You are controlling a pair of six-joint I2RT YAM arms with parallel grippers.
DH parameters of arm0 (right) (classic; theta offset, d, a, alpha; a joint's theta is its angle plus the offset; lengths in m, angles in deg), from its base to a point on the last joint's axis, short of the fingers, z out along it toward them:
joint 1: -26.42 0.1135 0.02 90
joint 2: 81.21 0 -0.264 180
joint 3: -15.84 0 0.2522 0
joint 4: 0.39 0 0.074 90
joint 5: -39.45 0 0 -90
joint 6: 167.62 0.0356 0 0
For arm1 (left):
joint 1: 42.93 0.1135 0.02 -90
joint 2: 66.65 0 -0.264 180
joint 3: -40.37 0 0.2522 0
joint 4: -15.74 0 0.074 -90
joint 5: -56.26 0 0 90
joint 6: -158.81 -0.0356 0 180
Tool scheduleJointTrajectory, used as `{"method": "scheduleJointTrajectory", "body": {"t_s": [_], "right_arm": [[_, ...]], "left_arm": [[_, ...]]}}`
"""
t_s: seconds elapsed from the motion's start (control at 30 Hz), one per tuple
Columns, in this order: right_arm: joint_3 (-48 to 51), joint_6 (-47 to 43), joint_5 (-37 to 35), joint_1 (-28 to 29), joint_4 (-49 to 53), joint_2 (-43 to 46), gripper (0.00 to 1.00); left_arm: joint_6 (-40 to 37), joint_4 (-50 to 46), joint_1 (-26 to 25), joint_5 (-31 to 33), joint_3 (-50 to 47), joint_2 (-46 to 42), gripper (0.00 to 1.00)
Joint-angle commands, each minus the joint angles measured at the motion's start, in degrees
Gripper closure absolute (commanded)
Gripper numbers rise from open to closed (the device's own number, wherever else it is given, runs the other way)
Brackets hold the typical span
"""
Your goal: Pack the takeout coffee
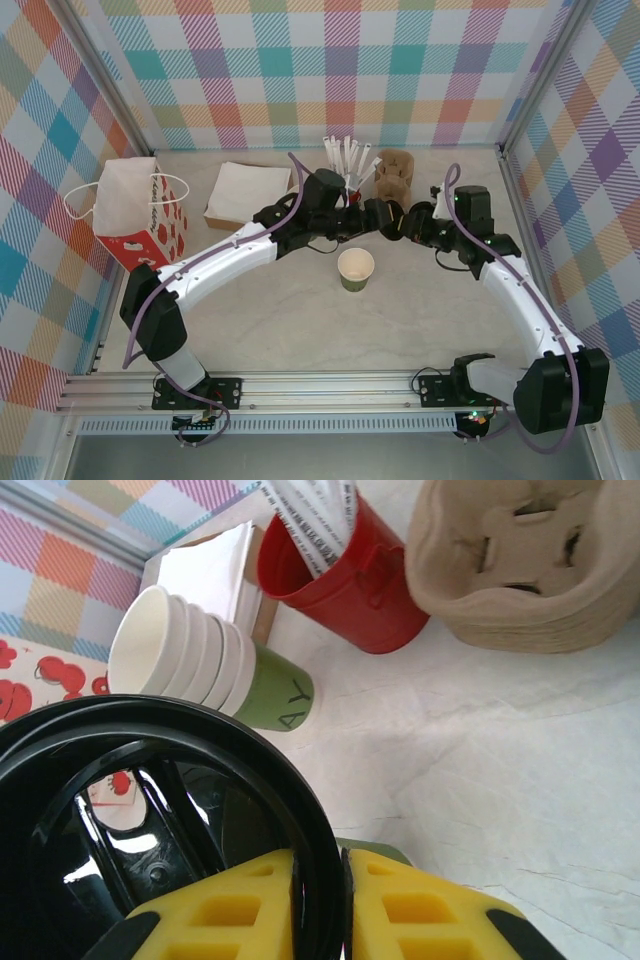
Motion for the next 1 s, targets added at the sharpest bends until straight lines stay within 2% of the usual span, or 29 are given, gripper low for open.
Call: {"method": "scheduleJointTrajectory", "body": {"t_s": [0.0,0.37,0.5,0.67,0.8,0.97], "right_arm": [[-0.01,1.75,1.19,1.61,-2.07,1.14,0.81],[-1.65,3.31,1.01,4.78,-2.58,0.00,0.81],[-2.18,3.64,1.53,5.27,-2.57,-1.00,0.80],[-4.10,2.99,1.65,5.32,0.26,-2.25,0.78],[-6.83,2.57,1.48,5.19,4.42,-2.38,0.75],[-11.69,4.22,1.59,5.14,11.90,-2.12,0.62]], "left_arm": [[0.97,1.70,-0.17,-0.78,-0.44,0.36,0.25],[-0.63,-0.68,-0.48,0.72,0.69,1.20,0.55],[-2.25,-4.57,-0.78,2.97,1.46,0.94,0.68],[-8.29,-12.94,-2.56,10.95,5.23,0.89,0.79],[-12.72,-18.86,-3.95,17.83,7.49,1.37,0.81],[-17.88,-23.49,-5.39,26.22,7.73,1.15,0.82]]}}
